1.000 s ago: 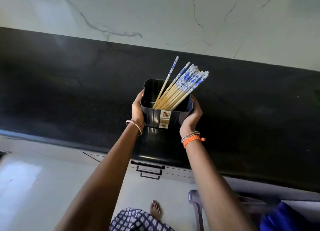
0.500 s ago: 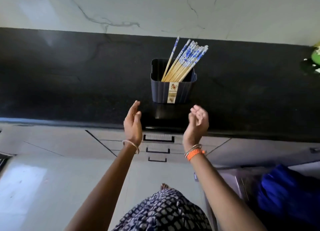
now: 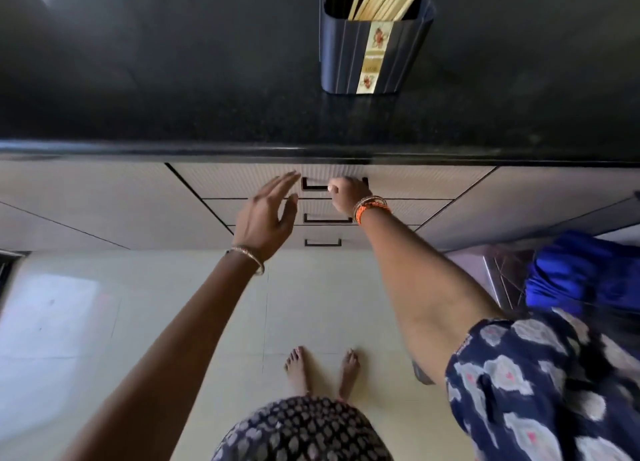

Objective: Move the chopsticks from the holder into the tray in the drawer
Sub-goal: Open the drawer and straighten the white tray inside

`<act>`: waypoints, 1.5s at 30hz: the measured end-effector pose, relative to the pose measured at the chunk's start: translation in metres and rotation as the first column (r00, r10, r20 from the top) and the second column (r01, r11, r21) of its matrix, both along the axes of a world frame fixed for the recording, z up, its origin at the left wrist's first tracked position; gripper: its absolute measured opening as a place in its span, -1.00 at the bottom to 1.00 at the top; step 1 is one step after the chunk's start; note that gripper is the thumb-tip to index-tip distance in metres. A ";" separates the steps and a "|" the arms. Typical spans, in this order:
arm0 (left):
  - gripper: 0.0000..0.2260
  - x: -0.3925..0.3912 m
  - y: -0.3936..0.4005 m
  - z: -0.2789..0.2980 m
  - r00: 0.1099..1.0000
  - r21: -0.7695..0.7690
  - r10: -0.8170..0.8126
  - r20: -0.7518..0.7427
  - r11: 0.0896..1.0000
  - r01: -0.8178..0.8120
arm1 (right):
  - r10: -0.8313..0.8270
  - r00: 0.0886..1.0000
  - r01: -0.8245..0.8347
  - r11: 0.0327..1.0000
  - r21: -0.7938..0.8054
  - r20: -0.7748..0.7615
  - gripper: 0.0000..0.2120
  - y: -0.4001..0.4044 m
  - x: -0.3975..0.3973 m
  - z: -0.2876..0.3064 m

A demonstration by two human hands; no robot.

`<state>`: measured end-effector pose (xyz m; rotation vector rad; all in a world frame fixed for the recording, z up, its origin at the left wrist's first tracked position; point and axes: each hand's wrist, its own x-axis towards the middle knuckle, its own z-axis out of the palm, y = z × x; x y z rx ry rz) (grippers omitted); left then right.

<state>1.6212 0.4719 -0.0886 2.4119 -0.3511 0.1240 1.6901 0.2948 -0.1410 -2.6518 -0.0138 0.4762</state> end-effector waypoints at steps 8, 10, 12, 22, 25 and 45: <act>-0.62 0.004 -0.018 -0.008 0.980 -0.028 0.197 0.039 0.980 -0.196 | -0.120 0.993 0.121 0.993 -0.010 0.015 -0.77 0.011 -0.018 -0.005; -0.63 0.000 -0.018 -0.010 0.984 0.042 0.178 0.030 0.983 -0.179 | -0.135 0.991 0.135 0.991 0.000 0.000 -0.77 0.012 -0.029 -0.005; -0.60 -0.002 -0.017 -0.015 0.989 0.166 0.144 -0.044 0.977 -0.135 | -0.147 0.989 0.147 0.989 0.010 -0.009 -0.75 0.013 -0.040 -0.004; -0.71 -0.049 -0.015 -0.007 0.986 0.294 0.164 -0.021 0.944 -0.151 | -0.204 0.794 0.184 0.978 0.093 0.573 -0.71 0.018 -0.144 0.052; -0.77 -0.061 -0.005 0.007 0.987 0.222 0.116 -0.107 0.971 -0.090 | -0.124 0.861 0.111 0.992 0.054 0.493 -0.69 -0.006 -0.134 0.087; -0.79 -0.234 0.018 0.040 0.588 0.136 -0.151 -0.795 0.900 0.415 | 0.372 0.687 -0.362 0.920 0.150 -0.625 -0.60 -0.020 -0.293 0.092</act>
